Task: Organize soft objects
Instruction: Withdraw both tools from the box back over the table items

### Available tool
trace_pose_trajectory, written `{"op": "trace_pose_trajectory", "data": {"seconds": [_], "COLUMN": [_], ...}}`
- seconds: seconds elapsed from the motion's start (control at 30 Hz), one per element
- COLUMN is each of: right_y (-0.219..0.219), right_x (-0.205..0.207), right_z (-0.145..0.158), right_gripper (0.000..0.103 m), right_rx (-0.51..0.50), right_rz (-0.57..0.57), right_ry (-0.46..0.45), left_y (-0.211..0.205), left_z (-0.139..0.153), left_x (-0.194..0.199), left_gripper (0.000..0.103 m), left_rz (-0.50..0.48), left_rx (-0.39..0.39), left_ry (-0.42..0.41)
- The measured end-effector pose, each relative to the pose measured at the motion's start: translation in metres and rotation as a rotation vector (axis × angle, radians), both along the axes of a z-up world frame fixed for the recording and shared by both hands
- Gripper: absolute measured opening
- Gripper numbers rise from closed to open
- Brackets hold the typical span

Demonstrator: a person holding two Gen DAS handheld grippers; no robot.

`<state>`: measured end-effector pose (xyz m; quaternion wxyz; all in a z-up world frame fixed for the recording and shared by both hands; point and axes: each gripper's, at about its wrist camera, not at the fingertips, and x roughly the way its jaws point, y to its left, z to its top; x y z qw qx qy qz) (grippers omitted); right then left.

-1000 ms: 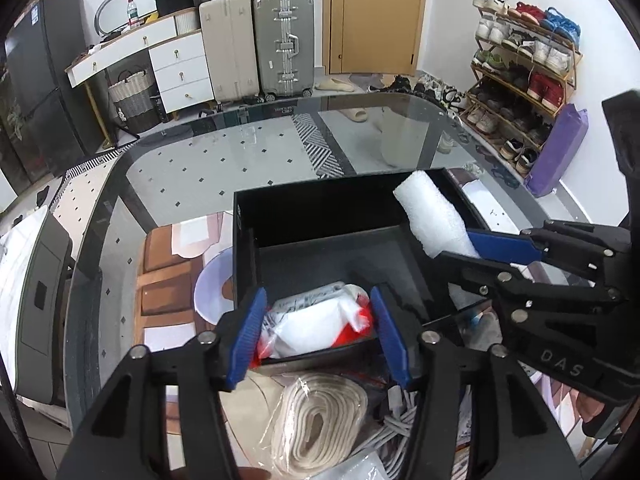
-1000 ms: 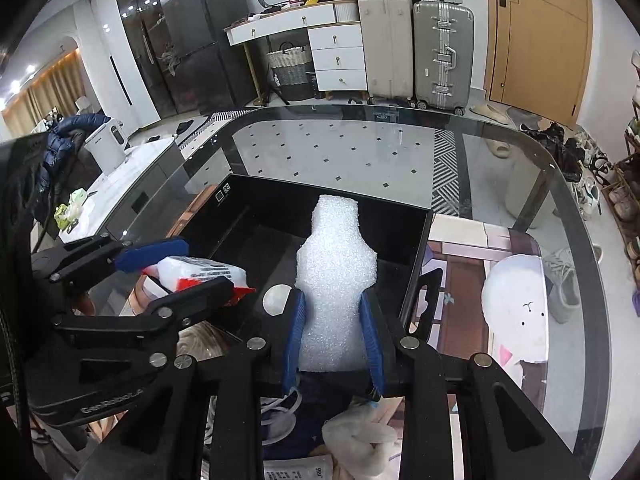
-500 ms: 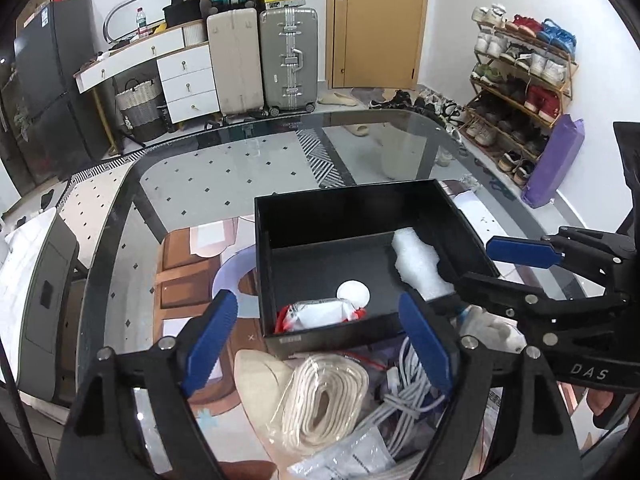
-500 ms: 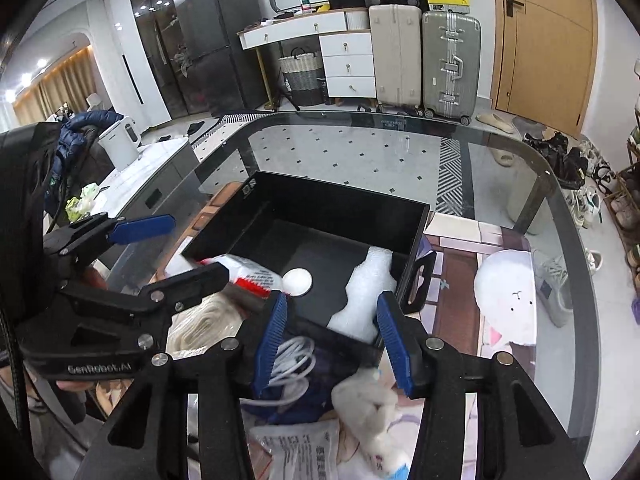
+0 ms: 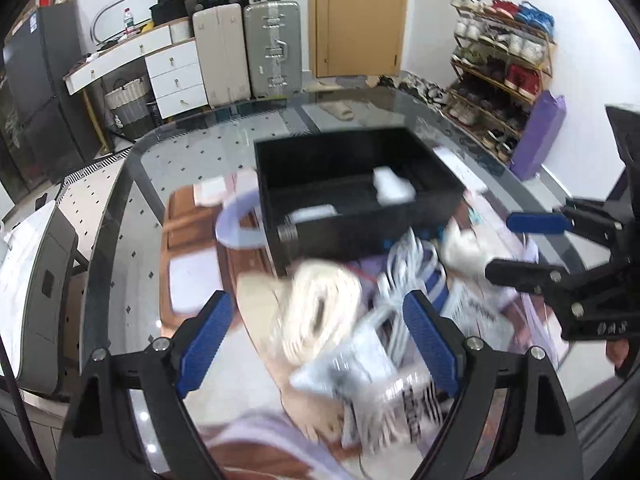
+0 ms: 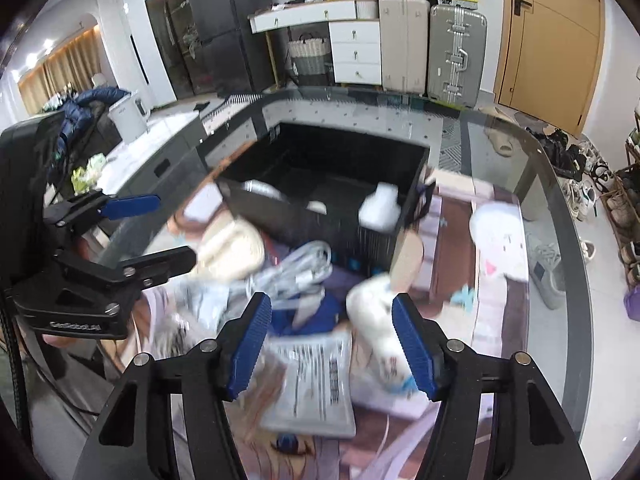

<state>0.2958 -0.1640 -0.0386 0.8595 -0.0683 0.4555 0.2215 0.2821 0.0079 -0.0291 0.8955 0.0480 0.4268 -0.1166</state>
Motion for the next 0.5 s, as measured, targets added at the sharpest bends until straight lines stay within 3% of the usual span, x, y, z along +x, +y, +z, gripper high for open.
{"op": "trace_pose_trajectory", "data": {"seconds": [0.07, 0.13, 0.23, 0.5], "right_y": [-0.005, -0.009, -0.013, -0.018], "right_x": [-0.009, -0.018, -0.031, -0.057], "right_z": [-0.004, -0.006, -0.013, -0.042], "right_gripper": [0.065, 0.066, 0.073, 0.073], "right_rx": [-0.006, 0.005, 0.007, -0.031], "right_rz": [-0.002, -0.008, -0.005, -0.015], "right_ry": [0.007, 0.017, 0.029, 0.088], "left_y": [-0.001, -0.004, -0.010, -0.013], "left_z": [-0.004, -0.010, -0.019, -0.049], "left_x": [-0.013, -0.025, -0.039, -0.056], "left_gripper": [0.091, 0.102, 0.102, 0.102], "left_rz": [-0.004, -0.022, -0.035, -0.069], "left_rx": [-0.004, -0.020, -0.026, 0.021], "left_ry": [0.009, 0.033, 0.059, 0.127]}}
